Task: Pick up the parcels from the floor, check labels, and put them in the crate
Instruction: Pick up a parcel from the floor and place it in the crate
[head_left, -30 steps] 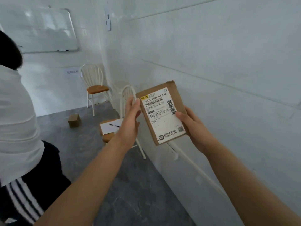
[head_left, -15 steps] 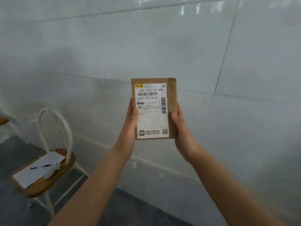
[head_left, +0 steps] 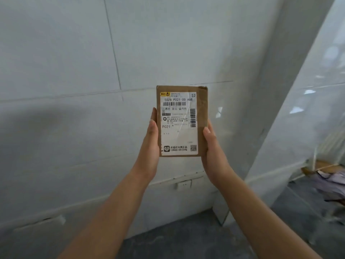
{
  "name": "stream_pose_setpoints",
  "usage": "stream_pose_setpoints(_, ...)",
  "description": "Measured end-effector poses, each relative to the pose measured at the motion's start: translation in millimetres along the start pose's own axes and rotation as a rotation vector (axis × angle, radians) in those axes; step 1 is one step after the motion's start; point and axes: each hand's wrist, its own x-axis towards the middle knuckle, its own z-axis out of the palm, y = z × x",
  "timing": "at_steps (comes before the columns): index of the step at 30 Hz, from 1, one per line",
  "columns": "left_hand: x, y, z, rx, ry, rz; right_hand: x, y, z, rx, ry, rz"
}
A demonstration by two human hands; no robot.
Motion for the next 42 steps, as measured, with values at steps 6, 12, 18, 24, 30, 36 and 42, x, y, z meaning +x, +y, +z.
stream_pose_setpoints(6, 20, -16, 104, -0.043, -0.183, 0.005, -28, -27, -97, -0.025, 0.155, -0.083)
stream_pose_setpoints(12, 32, -33, 229, -0.127, -0.319, 0.002, -67, -65, -206, -0.078, 0.291, -0.169)
stream_pose_setpoints(18, 37, -50, 359, -0.143, -0.459, 0.016, -110, -95, -322, -0.078, 0.468, -0.193)
stream_pose_setpoints(24, 34, -66, 473, -0.151, -0.556, 0.006, -156, -119, -417, -0.068, 0.601, -0.211)
stream_pose_setpoints(30, 39, -86, 569, -0.219, -0.706, -0.036, -192, -134, -501, -0.127, 0.825, -0.198)
stream_pose_setpoints(36, 56, -121, 660, -0.317, -0.858, -0.079, -216, -152, -567, -0.234, 0.975, -0.252)
stream_pose_setpoints(42, 91, -137, 750, -0.374, -1.033, -0.102, -213, -179, -641, -0.324, 1.127, -0.266)
